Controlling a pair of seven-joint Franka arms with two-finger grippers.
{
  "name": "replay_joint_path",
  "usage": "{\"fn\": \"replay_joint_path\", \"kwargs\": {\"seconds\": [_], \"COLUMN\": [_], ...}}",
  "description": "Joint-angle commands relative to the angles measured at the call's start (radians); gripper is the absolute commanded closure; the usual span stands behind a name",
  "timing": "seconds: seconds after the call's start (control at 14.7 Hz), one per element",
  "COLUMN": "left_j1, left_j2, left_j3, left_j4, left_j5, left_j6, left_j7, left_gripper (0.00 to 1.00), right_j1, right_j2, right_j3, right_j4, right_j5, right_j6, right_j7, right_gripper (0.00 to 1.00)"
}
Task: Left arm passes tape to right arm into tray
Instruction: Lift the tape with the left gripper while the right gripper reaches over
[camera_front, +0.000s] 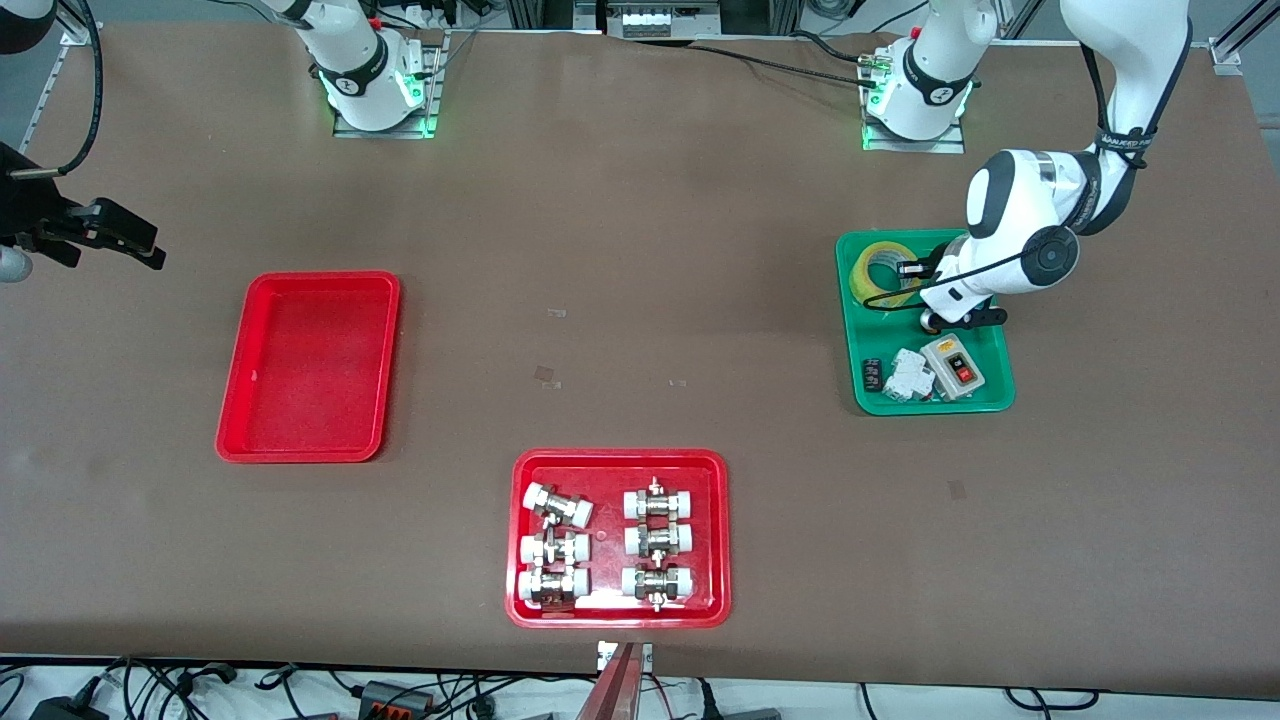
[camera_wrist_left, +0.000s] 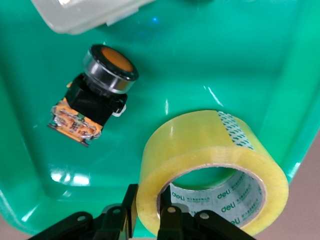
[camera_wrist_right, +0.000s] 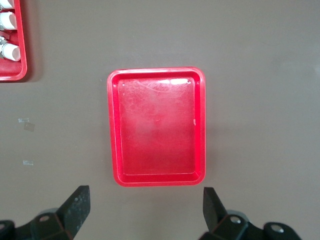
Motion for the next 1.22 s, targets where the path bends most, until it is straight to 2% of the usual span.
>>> {"fn": "replay_joint_path", "kwargs": {"seconds": [0.0,0.27,0.34,0.48,0.54,0.68,0.82,0.95,1.02,1.16], "left_j1": [0.002,-0.015,-0.021,-0.023,-0.029,-0.038,-0.043,-0.070,-0.107,-0.188], "left_j2": [-0.033,-0.028,-0.028,-0.023,-0.023,-0.023,-0.020,0.024,0.064,0.122], "left_j3": [-0.005,-0.014,-0.043,-0.068,-0.074,-0.131,-0.195,-0.247,-0.257,-0.257], "left_j4": [0.110,0.299,0.345,0.460,0.512,0.613,0.696,0.815,0.888,0.974], "left_j5": [-0.020,-0.024,-0.036,-0.186,-0.237,-0.306,-0.482,-0.582,-0.595,-0.598], "left_j6": [-0.143,-0.334,-0.378,-0.534,-0.596,-0.686,-0.702,-0.688,-0.685,-0.656], "left_j7": [0.014,0.015,0.014,0.009,0.000,-0.081,-0.202,-0.344,-0.424,-0.536], "left_gripper": [0.86,0.88,0.88,0.89,0.90,0.91,0.94,0.95,0.95,0.95], "right_j1": [0.002,0.005,0.005,0.007,0.010,0.013,0.018,0.065,0.089,0.113], "right_j2": [-0.007,-0.002,-0.001,0.017,0.036,0.054,0.088,0.120,0.137,0.154], "right_j3": [0.000,0.002,0.002,0.003,0.003,0.003,0.003,0.003,0.003,0.003], "right_j4": [0.004,0.005,0.005,0.005,0.007,0.005,0.004,0.005,0.007,0.011], "right_j5": [0.017,0.017,0.017,0.019,0.035,0.094,0.146,0.160,0.201,0.360], "right_j6": [-0.011,-0.011,-0.011,-0.008,-0.002,0.003,-0.011,-0.002,0.001,0.003], "right_j7": [-0.001,-0.003,-0.004,-0.004,-0.003,-0.015,-0.018,-0.018,-0.017,-0.020], "right_gripper": [0.00,0.00,0.00,0.00,0.00,0.00,0.00,0.00,0.00,0.00]}}
